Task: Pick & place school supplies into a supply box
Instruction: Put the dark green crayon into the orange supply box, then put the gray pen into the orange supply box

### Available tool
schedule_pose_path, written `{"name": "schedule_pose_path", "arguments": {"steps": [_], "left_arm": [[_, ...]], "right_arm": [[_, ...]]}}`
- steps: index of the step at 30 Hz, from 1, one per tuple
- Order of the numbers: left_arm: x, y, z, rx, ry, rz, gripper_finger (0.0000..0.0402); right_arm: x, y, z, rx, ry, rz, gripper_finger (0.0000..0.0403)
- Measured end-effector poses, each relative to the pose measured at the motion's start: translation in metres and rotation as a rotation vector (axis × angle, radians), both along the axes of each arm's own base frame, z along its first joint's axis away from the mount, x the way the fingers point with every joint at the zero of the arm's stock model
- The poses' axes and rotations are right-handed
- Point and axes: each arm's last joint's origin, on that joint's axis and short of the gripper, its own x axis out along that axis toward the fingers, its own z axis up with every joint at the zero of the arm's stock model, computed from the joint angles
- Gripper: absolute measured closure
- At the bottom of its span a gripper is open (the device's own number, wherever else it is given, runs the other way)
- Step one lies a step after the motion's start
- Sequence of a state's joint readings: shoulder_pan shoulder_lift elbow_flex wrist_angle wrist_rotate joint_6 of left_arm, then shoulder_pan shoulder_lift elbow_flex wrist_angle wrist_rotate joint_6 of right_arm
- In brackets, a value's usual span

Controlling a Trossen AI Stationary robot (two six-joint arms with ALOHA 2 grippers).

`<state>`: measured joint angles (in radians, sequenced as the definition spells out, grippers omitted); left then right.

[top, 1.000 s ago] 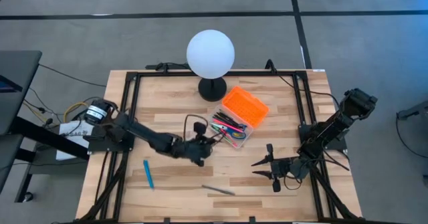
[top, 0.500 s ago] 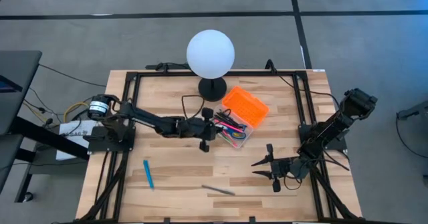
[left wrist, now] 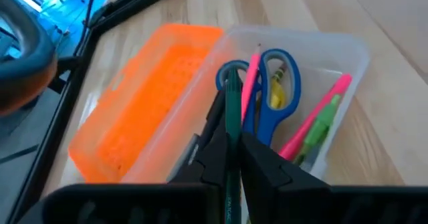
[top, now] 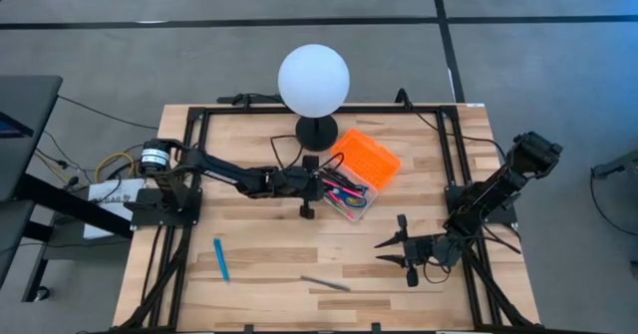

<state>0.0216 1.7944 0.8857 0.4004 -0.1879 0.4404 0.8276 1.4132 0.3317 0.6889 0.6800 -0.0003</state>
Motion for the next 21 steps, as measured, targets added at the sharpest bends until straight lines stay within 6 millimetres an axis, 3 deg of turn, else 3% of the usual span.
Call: {"name": "schedule_pose_path", "arguments": {"steps": [5, 12, 21], "left_arm": [[0.004, 0.0, -0.001, 0.0, -0.009, 0.003, 0.0371], [0.004, 0.0, -0.011, -0.004, 0.028, -0.002, 0.0332], [0.006, -0.003, -0.008, 0.031, 0.015, 0.078, 0.0278]], "right_arm": [[0.0, 0.0, -0.001, -0.005, 0.005, 0.0, 0.0291], [0.0, 0.0, -0.001, -0.005, 0.005, -0.002, 0.0291], [0.0, 0.0, -0.001, -0.004, 0.005, -0.001, 0.0291]]}}
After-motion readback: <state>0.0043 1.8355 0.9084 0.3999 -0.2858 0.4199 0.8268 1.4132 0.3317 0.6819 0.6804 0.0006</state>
